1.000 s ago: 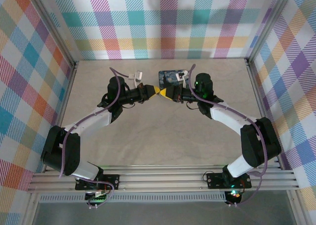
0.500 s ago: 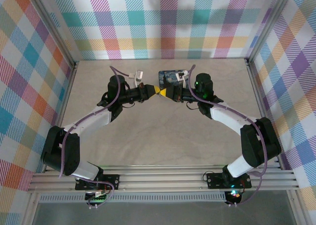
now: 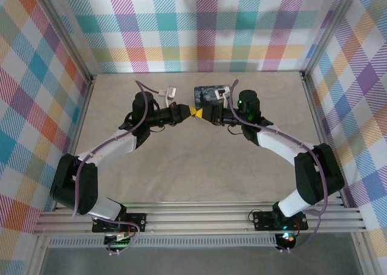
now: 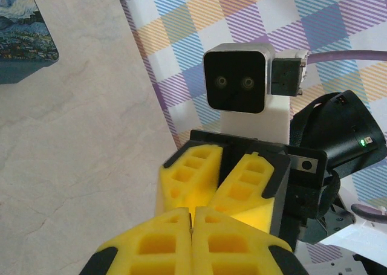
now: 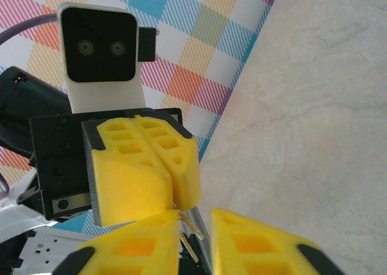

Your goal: Unlock a padlock with a key

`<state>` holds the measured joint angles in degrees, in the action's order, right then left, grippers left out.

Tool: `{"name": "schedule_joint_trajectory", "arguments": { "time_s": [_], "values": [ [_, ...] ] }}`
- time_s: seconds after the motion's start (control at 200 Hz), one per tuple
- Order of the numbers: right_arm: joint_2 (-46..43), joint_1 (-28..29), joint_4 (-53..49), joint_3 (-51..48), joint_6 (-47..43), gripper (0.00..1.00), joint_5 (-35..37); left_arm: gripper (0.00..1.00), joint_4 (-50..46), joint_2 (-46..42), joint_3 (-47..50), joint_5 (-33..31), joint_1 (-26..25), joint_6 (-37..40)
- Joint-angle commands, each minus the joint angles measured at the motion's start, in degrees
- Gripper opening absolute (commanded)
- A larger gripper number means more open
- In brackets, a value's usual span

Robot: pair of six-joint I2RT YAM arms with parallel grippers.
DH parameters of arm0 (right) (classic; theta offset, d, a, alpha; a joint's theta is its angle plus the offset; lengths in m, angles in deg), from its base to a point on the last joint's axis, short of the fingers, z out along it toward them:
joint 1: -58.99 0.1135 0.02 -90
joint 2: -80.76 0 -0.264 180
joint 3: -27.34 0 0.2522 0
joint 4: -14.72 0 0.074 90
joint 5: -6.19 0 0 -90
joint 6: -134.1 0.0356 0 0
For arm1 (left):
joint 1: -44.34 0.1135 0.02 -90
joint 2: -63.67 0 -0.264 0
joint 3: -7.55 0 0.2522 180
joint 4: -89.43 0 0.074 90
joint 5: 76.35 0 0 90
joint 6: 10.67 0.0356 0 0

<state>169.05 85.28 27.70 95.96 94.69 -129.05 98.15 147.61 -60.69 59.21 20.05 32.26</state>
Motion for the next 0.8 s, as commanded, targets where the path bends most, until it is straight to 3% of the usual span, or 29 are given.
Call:
{"name": "schedule_joint_trajectory", "arguments": {
  "time_s": [0.0,0.1,0.42,0.665,0.795],
  "values": [
    [-0.3,0.2,4.0,-0.5,0.0,0.1,0.2,0.0,-0.4,-1.2,-1.0,4.9,-0.8,1.0],
    [-0.1,0.2,6.3,-1.2,-0.8,0.0,-0.7,0.0,-0.3,-0.6,-1.2,6.8,-0.8,1.5],
    [-3.6,0.2,1.8,-2.9,-9.2,0.0,-0.8,0.0,-6.2,-1.0,-2.6,9.5,-0.8,8.4],
    [-7.1,0.3,-8.7,-1.2,-17.0,0.0,0.1,0.13,-7.3,-0.5,-3.5,8.6,-0.7,10.2],
    [-9.3,0.3,-23.4,2.0,-28.1,0.0,1.1,0.35,-14.5,-0.5,-6.7,8.1,-0.8,13.9]
  ]
}}
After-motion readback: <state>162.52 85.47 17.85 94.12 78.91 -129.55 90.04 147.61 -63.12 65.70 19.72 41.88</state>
